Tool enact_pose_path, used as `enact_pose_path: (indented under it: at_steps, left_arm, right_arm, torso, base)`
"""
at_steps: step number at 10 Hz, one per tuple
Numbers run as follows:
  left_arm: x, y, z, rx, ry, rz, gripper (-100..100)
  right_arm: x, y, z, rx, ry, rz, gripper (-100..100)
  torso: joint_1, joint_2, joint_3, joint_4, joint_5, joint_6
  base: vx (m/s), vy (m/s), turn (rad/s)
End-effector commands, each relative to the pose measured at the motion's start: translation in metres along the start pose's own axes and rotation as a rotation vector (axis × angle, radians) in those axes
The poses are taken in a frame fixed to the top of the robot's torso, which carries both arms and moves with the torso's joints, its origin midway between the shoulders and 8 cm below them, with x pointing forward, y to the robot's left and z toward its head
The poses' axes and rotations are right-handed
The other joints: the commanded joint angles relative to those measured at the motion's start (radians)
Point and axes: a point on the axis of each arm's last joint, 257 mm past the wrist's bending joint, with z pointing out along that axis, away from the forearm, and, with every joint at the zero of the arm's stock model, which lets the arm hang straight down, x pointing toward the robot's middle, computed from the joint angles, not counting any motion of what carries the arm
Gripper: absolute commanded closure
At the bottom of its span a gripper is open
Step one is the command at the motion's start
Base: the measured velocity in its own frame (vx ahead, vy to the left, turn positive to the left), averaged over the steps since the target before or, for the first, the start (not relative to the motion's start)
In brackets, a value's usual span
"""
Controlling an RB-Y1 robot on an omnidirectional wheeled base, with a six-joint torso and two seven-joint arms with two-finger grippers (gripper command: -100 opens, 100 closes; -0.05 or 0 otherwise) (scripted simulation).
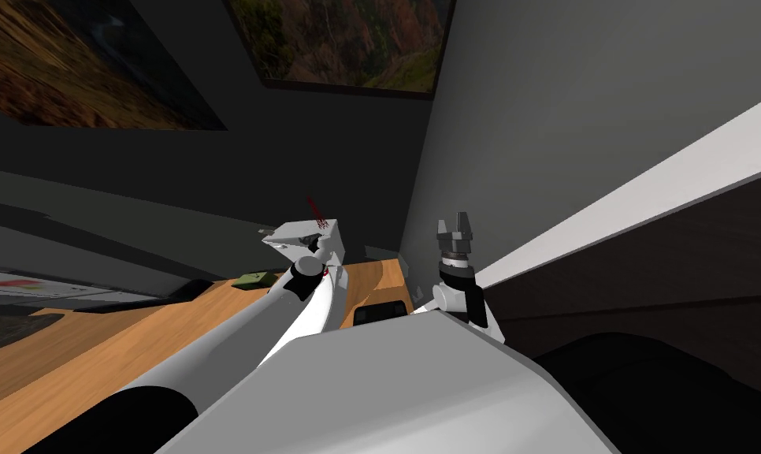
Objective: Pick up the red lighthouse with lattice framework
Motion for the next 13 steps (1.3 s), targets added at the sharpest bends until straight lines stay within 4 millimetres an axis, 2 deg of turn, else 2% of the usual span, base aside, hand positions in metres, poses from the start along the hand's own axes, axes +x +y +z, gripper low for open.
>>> enact_pose_path:
  at_steps: [1, 3, 5, 7, 9, 10, 11, 12, 13]
  left_arm:
    - [-0.010, 0.009, -0.006, -0.024, -0.020, 0.008, -100]
    - [0.002, -0.003, -0.001, 0.004, 0.001, -0.007, -100]
    - [0.002, -0.003, -0.001, 0.004, 0.001, -0.007, -100]
    - [0.017, 0.000, 0.003, -0.004, -0.016, -0.092, -100]
    - [0.017, 0.000, 0.003, -0.004, -0.016, -0.092, -100]
    - [0.037, 0.001, 0.003, -0.002, -0.008, -0.152, -100]
    - [0.037, 0.001, 0.003, -0.002, -0.008, -0.152, -100]
    - [0.062, 0.002, 0.001, 0.001, 0.005, -0.217, -100]
    - [0.062, 0.002, 0.001, 0.001, 0.005, -0.217, -100]
  right_arm:
    - [0.000, 0.000, 0.000, 0.000, 0.000, 0.000, 0]
    - [0.000, 0.000, 0.000, 0.000, 0.000, 0.000, 0]
    - [0.000, 0.000, 0.000, 0.000, 0.000, 0.000, 0]
    - [0.000, 0.000, 0.000, 0.000, 0.000, 0.000, 0]
    - [0.000, 0.000, 0.000, 0.000, 0.000, 0.000, 0]
    - [0.000, 0.000, 0.000, 0.000, 0.000, 0.000, 0]
    - [0.000, 0.000, 0.000, 0.000, 0.000, 0.000, 0]
    - [0.000, 0.000, 0.000, 0.000, 0.000, 0.000, 0]
    - [0.000, 0.000, 0.000, 0.000, 0.000, 0.000, 0]
  torso:
    - [0.000, 0.000, 0.000, 0.000, 0.000, 0.000]
    - [-0.004, 0.002, 0.002, 0.001, -0.001, 0.000]
    - [-0.004, 0.003, 0.002, 0.001, -0.001, 0.000]
    - [-0.003, 0.001, 0.001, 0.001, -0.001, 0.001]
    - [-0.002, 0.000, 0.000, 0.000, -0.001, 0.000]
    - [-0.003, 0.001, 0.001, 0.000, -0.001, 0.000]
    - [-0.003, 0.001, 0.001, 0.001, -0.001, 0.001]
    - [-0.003, 0.001, 0.001, 0.000, -0.001, 0.000]
    - [-0.002, -0.001, 0.000, 0.000, -0.001, 0.000]
  base:
    - [0.000, 0.000, 0.000]
    - [-0.007, -0.010, 0.001]
    - [-0.002, -0.003, 0.001]
    - [0.040, 0.030, -0.117]
    - [0.022, 0.017, -0.020]
    - [0.020, 0.014, -0.090]
    - [0.027, 0.018, -0.085]
    - [0.049, 0.028, -0.102]
    - [0.047, 0.032, -0.059]
